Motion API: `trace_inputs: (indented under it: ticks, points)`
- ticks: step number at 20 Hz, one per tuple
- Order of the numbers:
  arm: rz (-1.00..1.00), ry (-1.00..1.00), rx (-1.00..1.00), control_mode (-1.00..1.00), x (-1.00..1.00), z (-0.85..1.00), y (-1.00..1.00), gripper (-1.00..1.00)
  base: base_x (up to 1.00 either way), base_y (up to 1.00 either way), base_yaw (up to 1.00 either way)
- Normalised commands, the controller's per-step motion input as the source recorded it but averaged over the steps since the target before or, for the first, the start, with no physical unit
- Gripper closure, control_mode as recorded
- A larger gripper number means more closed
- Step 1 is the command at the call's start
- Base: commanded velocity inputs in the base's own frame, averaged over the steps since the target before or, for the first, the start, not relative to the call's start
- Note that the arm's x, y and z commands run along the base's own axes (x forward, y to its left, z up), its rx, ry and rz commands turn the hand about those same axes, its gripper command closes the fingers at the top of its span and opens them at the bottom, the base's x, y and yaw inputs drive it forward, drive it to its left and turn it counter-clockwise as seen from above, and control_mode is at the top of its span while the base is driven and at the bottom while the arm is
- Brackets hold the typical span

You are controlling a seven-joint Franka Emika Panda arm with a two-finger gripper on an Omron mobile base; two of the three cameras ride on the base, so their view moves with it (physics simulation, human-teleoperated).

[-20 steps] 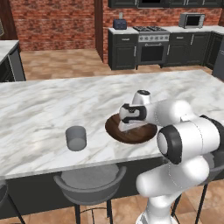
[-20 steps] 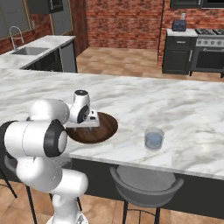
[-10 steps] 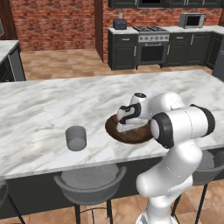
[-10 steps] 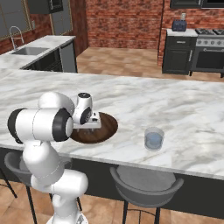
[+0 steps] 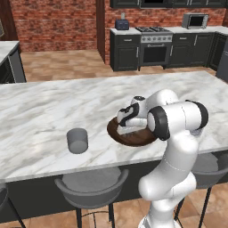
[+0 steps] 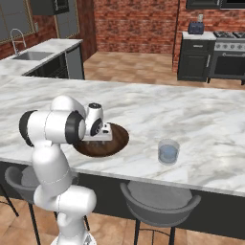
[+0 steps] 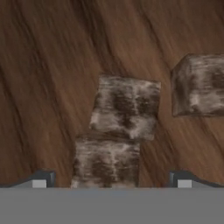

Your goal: There are four ice cubes in the ice bowl. Place two ice cubes in each glass of water.

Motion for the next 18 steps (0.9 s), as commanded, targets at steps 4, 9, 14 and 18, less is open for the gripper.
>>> trace_inputs:
  ticks: [4,9,14,18]
  points:
    - [-0.03,0.02,0.00,-1.00,0.14,-0.18,0.00,-1.00,0.00,0.00,0.00]
    - [-0.03,0.02,0.00,-1.00,0.15,-0.16,0.00,-1.00,0.00,0.00,0.00]
    - [-0.03,0.01,0.00,-1.00,0.11,-0.18,0.00,-1.00,0.00,0.00,0.00]
    - [-0.06,0.02,0.00,-1.00,0.00,-0.32,0.08,1.00,0.00,0.00,0.00]
